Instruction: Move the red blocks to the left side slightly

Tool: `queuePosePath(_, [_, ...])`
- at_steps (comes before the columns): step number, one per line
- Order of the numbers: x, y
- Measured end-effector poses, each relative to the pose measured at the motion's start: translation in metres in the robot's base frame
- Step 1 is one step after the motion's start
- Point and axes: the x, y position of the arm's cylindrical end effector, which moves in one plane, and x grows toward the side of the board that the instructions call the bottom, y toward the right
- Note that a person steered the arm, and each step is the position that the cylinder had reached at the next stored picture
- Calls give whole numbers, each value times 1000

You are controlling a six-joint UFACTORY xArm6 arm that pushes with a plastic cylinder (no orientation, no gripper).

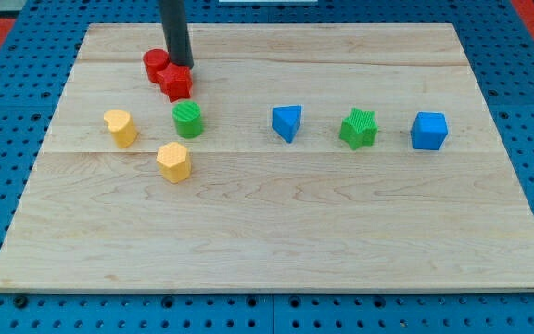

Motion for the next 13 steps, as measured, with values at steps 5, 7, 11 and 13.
queuePosePath(5, [43, -9])
queuePosePath(7, [43, -8])
queuePosePath(11, [15, -45])
queuePosePath(13, [41, 23])
